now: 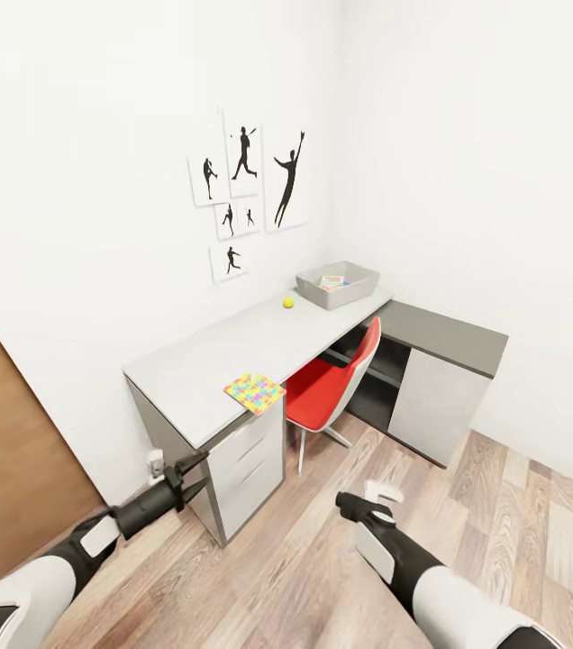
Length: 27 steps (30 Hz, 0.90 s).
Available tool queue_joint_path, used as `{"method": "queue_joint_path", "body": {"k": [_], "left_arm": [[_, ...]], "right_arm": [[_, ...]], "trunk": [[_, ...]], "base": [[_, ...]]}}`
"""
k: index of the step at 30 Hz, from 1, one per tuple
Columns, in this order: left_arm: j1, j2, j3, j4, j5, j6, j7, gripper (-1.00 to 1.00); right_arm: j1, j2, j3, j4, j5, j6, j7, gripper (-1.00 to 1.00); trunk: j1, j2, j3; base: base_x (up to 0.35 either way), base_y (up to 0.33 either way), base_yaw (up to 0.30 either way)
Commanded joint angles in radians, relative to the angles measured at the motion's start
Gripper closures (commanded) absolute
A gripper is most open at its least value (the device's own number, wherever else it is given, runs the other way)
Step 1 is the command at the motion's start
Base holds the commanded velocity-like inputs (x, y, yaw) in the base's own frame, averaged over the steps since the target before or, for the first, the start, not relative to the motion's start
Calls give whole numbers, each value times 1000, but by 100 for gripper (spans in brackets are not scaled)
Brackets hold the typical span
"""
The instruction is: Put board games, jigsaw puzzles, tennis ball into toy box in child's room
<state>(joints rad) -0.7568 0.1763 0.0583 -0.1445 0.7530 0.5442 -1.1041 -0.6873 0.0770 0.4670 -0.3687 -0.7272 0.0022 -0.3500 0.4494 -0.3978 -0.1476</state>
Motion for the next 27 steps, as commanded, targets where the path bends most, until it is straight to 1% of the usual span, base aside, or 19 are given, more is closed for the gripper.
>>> {"method": "queue_joint_path", "body": {"k": [1, 5, 7, 11, 23, 27], "left_arm": [[-1, -2, 10, 0, -3, 7, 17, -100], [-1, -5, 24, -1, -3, 3, 43, -100], [-1, -5, 28, -2, -2, 1, 47, -100], [-1, -5, 30, -4, -1, -1, 43, -100], [-1, -3, 35, -4, -1, 5, 51, -100], [-1, -2, 34, -4, -1, 5, 50, -100]], "right_arm": [[-1, -8, 9, -4, -7, 4, -7, -100], [-1, -20, 17, -12, 0, 23, -9, -100], [-1, -24, 19, -12, 3, 61, -8, -100], [-1, -29, 19, -14, 4, 104, -6, -100], [0, -30, 21, -18, 5, 116, -6, -100], [0, -30, 21, -18, 5, 116, -6, -100]], "trunk": [[1, -2, -2], [1, -2, -3], [1, -2, -3], [1, -2, -3], [1, -2, -3], [16, -30, -16]], "base": [[0, 0, 11], [0, 0, 12], [0, 0, 4], [0, 0, 1], [0, 0, 0], [0, 0, 0]]}}
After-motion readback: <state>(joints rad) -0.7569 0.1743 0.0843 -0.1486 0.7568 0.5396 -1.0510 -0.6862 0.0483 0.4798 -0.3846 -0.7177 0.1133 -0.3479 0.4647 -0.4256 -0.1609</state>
